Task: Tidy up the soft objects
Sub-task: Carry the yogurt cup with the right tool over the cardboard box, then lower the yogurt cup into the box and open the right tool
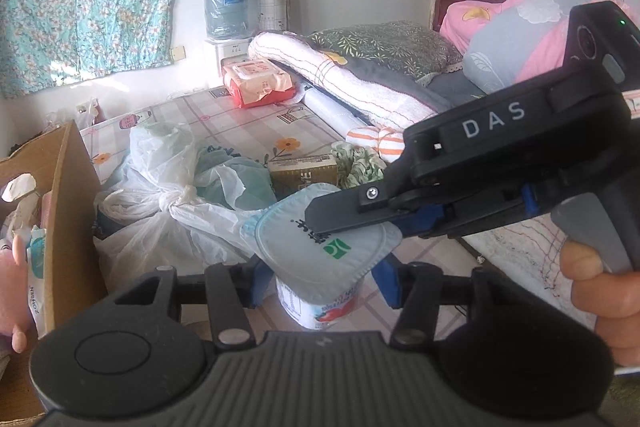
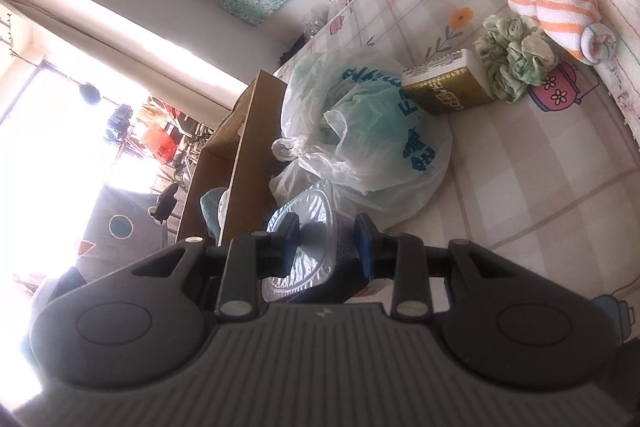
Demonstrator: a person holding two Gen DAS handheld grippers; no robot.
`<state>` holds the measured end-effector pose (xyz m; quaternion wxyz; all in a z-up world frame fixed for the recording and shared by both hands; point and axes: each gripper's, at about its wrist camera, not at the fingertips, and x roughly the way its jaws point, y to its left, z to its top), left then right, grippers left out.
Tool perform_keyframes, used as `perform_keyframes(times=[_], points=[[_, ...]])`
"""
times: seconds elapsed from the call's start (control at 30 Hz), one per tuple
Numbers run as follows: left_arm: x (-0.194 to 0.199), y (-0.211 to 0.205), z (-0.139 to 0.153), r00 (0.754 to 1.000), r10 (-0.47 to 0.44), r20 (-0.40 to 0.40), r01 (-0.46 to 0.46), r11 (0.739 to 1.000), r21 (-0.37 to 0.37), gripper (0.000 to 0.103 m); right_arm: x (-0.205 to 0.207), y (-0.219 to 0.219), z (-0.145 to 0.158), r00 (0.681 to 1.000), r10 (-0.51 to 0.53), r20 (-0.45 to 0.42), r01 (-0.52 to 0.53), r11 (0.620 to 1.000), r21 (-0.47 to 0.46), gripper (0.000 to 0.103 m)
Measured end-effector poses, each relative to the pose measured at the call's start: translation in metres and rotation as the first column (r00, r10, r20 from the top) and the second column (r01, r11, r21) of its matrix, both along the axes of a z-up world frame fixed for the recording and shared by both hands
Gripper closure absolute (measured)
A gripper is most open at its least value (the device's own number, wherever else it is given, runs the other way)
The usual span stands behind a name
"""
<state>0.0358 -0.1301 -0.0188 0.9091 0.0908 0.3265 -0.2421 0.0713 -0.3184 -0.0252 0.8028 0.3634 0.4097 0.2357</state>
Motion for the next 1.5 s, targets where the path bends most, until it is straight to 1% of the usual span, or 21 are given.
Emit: perform_keyframes(times=[0.1, 0.2, 0.3, 0.4, 0.47, 0.53, 0.63, 0.67, 0.77, 0.87, 0.97, 1.13, 1.2, 1.3, 1.33, 1.4, 1.5], points=[[-0.009, 0.021, 0.018, 0.998, 0.051, 0.045, -0.051, 0.999, -0.019, 0.048, 0.0, 0.027, 0.025, 0.997, 0.053, 0.059, -0.052, 0.999, -0.009, 0.072], [-0.017, 0.052, 0.037, 0.988, 0.123, 0.089, -0.12, 0.992, -0.04, 0.048, 0.006, 0.059, 0.047, 0.987, 0.118, 0.11, -0.117, 0.993, -0.016, 0.072], [-0.02, 0.085, 0.052, 0.972, 0.202, 0.117, -0.197, 0.979, -0.055, 0.048, 0.017, 0.095, 0.064, 0.97, 0.194, 0.147, -0.193, 0.981, -0.026, 0.072], [-0.019, 0.118, 0.06, 0.956, 0.269, 0.116, -0.263, 0.963, -0.064, 0.048, 0.033, 0.142, 0.078, 0.945, 0.286, 0.158, -0.281, 0.958, -0.053, 0.072], [-0.013, 0.141, 0.062, 0.946, 0.312, 0.089, -0.306, 0.949, -0.075, 0.048, 0.046, 0.17, 0.081, 0.929, 0.343, 0.14, -0.335, 0.939, -0.078, 0.071], [-0.003, 0.164, 0.06, 0.937, 0.347, 0.037, -0.342, 0.935, -0.089, 0.048, 0.059, 0.195, 0.081, 0.913, 0.394, 0.108, -0.383, 0.917, -0.113, 0.071], [0.013, 0.189, 0.048, 0.928, 0.367, -0.057, -0.371, 0.922, -0.111, 0.048, 0.076, 0.227, 0.073, 0.89, 0.455, 0.029, -0.444, 0.879, -0.173, 0.069], [0.017, 0.2, 0.041, 0.924, 0.369, -0.1, -0.379, 0.917, -0.127, 0.048, 0.081, 0.235, 0.069, 0.884, 0.468, 0.0, -0.459, 0.868, -0.19, 0.069], [0.024, 0.216, 0.022, 0.914, 0.355, -0.196, -0.387, 0.908, -0.161, 0.048, 0.089, 0.253, 0.057, 0.864, 0.498, -0.076, -0.5, 0.828, -0.253, 0.068], [0.032, 0.226, 0.004, 0.903, 0.325, -0.281, -0.384, 0.904, -0.187, 0.048, 0.092, 0.265, 0.048, 0.847, 0.515, -0.131, -0.528, 0.791, -0.31, 0.068], [0.037, 0.228, -0.007, 0.895, 0.296, -0.333, -0.373, 0.906, -0.198, 0.048, 0.096, 0.266, 0.042, 0.835, 0.523, -0.169, -0.548, 0.764, -0.341, 0.069], [0.041, 0.228, -0.02, 0.885, 0.261, -0.384, -0.36, 0.908, -0.212, 0.044, 0.095, 0.271, 0.047, 0.826, 0.539, -0.168, -0.557, 0.73, -0.397, 0.069], [0.045, 0.231, -0.025, 0.879, 0.251, -0.406, -0.362, 0.905, -0.224, 0.042, 0.094, 0.271, 0.049, 0.828, 0.537, -0.159, -0.549, 0.722, -0.421, 0.069], [0.047, 0.233, -0.031, 0.872, 0.247, -0.423, -0.367, 0.901, -0.23, 0.038, 0.095, 0.269, 0.048, 0.828, 0.538, -0.156, -0.549, 0.727, -0.413, 0.069], [0.048, 0.233, -0.033, 0.86, 0.261, -0.438, -0.381, 0.9, -0.212, 0.034, 0.096, 0.269, 0.047, 0.83, 0.536, -0.156, -0.549, 0.73, -0.407, 0.069], [0.048, 0.235, -0.035, 0.86, 0.256, -0.441, -0.382, 0.896, -0.224, 0.033, 0.097, 0.268, 0.046, 0.833, 0.531, -0.154, -0.543, 0.735, -0.407, 0.069], [0.049, 0.238, -0.036, 0.853, 0.255, -0.456, -0.392, 0.89, -0.234, 0.033, 0.098, 0.265, 0.047, 0.84, 0.521, -0.152, -0.535, 0.747, -0.395, 0.068]])
